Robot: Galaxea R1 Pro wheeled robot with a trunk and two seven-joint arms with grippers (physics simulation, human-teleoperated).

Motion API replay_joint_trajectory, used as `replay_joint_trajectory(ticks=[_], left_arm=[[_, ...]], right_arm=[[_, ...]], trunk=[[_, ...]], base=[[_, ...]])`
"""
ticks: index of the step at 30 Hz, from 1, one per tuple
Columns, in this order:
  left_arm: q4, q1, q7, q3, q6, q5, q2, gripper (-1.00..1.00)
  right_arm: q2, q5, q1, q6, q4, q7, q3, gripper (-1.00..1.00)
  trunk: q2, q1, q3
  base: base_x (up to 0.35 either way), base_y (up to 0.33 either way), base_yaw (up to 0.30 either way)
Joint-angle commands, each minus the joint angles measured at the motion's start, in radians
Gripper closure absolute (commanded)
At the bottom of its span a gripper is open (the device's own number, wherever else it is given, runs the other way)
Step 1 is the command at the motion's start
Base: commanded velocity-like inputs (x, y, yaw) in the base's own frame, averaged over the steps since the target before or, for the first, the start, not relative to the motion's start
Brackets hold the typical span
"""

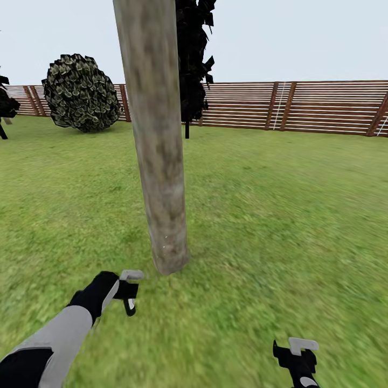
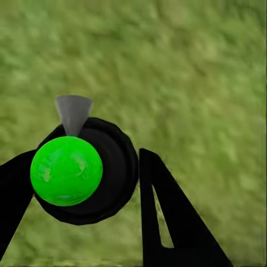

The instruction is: In the garden, pick up the pesticide atomizer on the floor and spray pesticide onto both trees until each tree trunk is fully covered.

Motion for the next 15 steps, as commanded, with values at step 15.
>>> replay_joint_trajectory(ticks=[15], left_arm=[[-0.077,-0.109,-0.015,0.0,0.221,0.006,-0.032,1.0]], right_arm=[[-0.004,-0.007,0.0,-0.002,0.0,-0.004,0.009,-1.0]], trunk=[[0.0,0.0,-0.001]], base=[[0.0,0.0,0.0]])
